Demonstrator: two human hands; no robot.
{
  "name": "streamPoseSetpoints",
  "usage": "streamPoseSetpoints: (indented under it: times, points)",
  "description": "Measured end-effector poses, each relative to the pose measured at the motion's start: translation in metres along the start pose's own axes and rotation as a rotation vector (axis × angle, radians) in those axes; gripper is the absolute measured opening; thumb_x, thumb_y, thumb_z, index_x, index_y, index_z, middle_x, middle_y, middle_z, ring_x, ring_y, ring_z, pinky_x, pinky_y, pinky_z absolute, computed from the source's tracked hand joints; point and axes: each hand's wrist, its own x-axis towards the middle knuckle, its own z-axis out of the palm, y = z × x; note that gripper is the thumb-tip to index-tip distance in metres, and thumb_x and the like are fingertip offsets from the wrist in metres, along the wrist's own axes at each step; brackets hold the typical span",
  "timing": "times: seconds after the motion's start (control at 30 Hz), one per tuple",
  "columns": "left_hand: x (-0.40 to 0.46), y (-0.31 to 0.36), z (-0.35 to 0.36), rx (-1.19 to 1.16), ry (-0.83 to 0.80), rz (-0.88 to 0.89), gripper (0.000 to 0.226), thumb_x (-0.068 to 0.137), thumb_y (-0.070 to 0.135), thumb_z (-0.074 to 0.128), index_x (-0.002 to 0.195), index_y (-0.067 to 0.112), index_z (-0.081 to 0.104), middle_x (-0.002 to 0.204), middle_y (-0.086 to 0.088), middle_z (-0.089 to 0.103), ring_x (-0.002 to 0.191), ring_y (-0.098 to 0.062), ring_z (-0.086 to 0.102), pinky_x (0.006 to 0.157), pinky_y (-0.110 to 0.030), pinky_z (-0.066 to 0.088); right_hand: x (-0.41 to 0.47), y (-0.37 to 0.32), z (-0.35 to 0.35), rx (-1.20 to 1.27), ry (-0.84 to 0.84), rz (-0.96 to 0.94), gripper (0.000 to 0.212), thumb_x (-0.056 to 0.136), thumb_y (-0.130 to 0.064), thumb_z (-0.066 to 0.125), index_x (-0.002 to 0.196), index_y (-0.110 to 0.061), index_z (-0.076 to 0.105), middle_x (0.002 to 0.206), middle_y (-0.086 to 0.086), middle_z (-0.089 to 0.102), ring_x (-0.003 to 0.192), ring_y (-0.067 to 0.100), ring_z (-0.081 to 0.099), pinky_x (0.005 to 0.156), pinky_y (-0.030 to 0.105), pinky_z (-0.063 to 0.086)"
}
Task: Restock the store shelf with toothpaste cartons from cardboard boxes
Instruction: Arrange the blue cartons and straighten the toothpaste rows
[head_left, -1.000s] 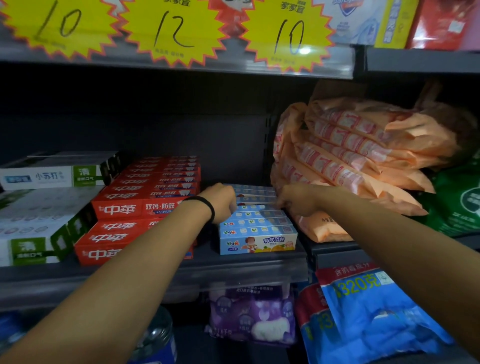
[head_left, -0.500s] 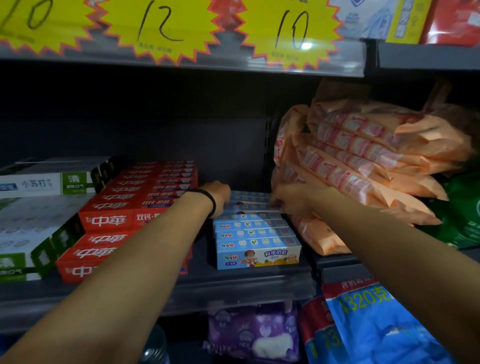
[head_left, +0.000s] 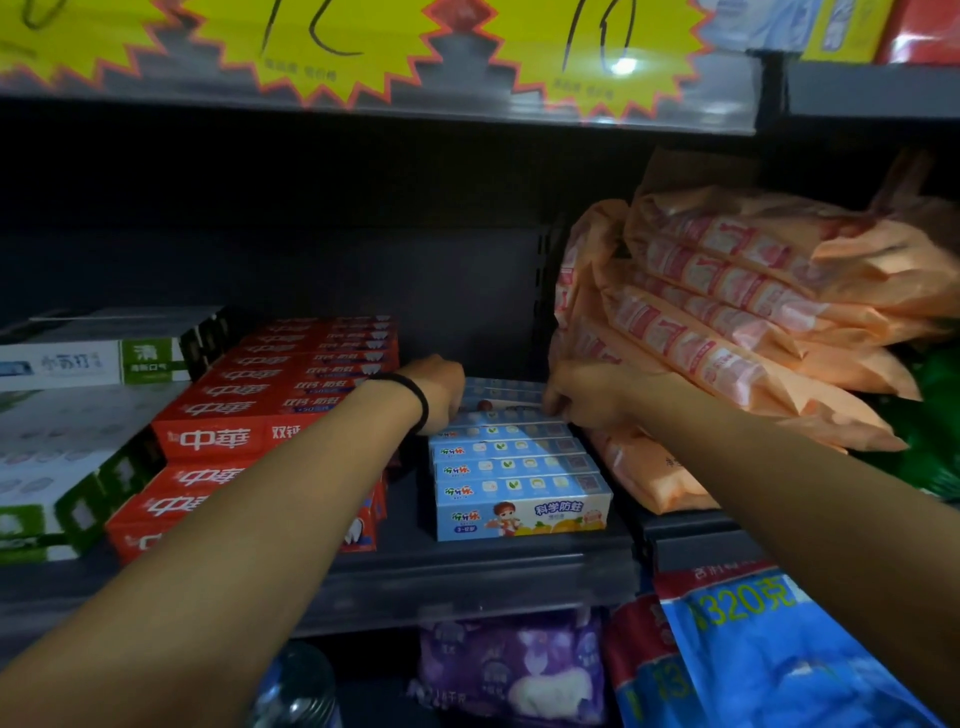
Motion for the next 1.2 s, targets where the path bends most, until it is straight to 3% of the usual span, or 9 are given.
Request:
streamPoseSetpoints:
  times: [0.1, 0.3, 0.4, 0.5, 0.6, 0.77, 0.93, 1.2]
  points:
    - [0.0, 0.0, 0.001, 0.026, -0.007, 0.007, 0.014, 0.088, 0.009, 0.06, 0.099, 0.006, 0.068, 0.108, -0.01, 0.065, 0.096, -0.024, 0.062, 0.086, -0.034, 0.053, -0.002, 0.0, 0.0, -0.003, -0.026, -0.017, 0.031, 0.091, -0.002, 0.053, 0.115, -0.012, 0.07, 0.117, -0.002, 0.066, 0.108, 0.014, 0.058, 0.081, 0.013, 0.037]
    - [0.008, -0.006, -0.004, 0.046, 0.064, 0.064, 0.017, 0.084, -0.002, 0.057, 0.093, 0.006, 0.07, 0.105, -0.008, 0.066, 0.095, -0.024, 0.062, 0.08, -0.031, 0.052, 0.006, 0.0, -0.008, -0.064, -0.021, -0.013, 0.024, 0.091, -0.008, 0.056, 0.112, -0.01, 0.069, 0.113, 0.001, 0.066, 0.104, 0.018, 0.059, 0.088, 0.025, 0.045]
    - [0.023, -0.015, -0.006, 0.041, 0.101, 0.11, 0.014, 0.084, 0.003, 0.061, 0.091, 0.01, 0.071, 0.1, -0.005, 0.068, 0.093, -0.022, 0.063, 0.079, -0.032, 0.052, 0.015, 0.0, -0.014, -0.082, -0.022, -0.003, 0.027, 0.087, -0.007, 0.061, 0.113, -0.01, 0.067, 0.117, 0.003, 0.065, 0.106, 0.02, 0.059, 0.092, 0.032, 0.047]
    - [0.039, -0.02, -0.012, 0.033, 0.091, 0.12, 0.027, 0.082, 0.006, 0.064, 0.109, 0.011, 0.069, 0.112, -0.006, 0.067, 0.1, -0.022, 0.062, 0.089, -0.036, 0.052, 0.025, 0.007, -0.019, -0.067, 0.001, 0.026, 0.035, 0.084, -0.012, 0.067, 0.119, -0.014, 0.063, 0.12, -0.001, 0.062, 0.11, 0.018, 0.057, 0.09, 0.026, 0.045]
    - [0.054, -0.022, -0.02, -0.002, 0.044, 0.093, 0.053, 0.081, 0.012, 0.072, 0.131, 0.011, 0.055, 0.13, -0.005, 0.057, 0.114, -0.021, 0.056, 0.098, -0.034, 0.047, 0.035, 0.014, -0.024, -0.014, -0.005, 0.036, 0.05, 0.08, -0.018, 0.074, 0.128, -0.013, 0.058, 0.124, 0.002, 0.06, 0.111, 0.018, 0.057, 0.094, 0.027, 0.047]
    - [0.07, -0.023, -0.021, 0.027, -0.046, 0.083, 0.065, 0.079, 0.016, 0.074, 0.138, 0.01, 0.047, 0.135, -0.005, 0.052, 0.12, -0.021, 0.052, 0.101, -0.032, 0.044, 0.051, 0.022, -0.025, -0.003, -0.086, 0.077, 0.059, 0.077, -0.02, 0.079, 0.129, -0.007, 0.056, 0.126, 0.006, 0.06, 0.112, 0.022, 0.058, 0.097, 0.033, 0.048]
    - [0.082, -0.026, -0.007, 0.026, -0.122, 0.084, 0.058, 0.071, 0.017, 0.08, 0.125, 0.013, 0.059, 0.123, -0.002, 0.062, 0.108, -0.019, 0.059, 0.092, -0.03, 0.049, 0.061, 0.025, -0.02, -0.026, -0.139, 0.065, 0.055, 0.074, -0.025, 0.081, 0.122, -0.007, 0.06, 0.118, 0.005, 0.063, 0.105, 0.023, 0.06, 0.091, 0.035, 0.051]
    - [0.084, -0.03, -0.002, 0.078, -0.06, 0.1, 0.047, 0.07, 0.021, 0.081, 0.115, 0.016, 0.066, 0.114, -0.001, 0.066, 0.1, -0.018, 0.062, 0.09, -0.035, 0.052, 0.065, 0.023, -0.017, -0.017, -0.163, 0.042, 0.045, 0.076, -0.014, 0.078, 0.119, -0.008, 0.063, 0.116, 0.005, 0.064, 0.105, 0.022, 0.061, 0.082, 0.026, 0.049]
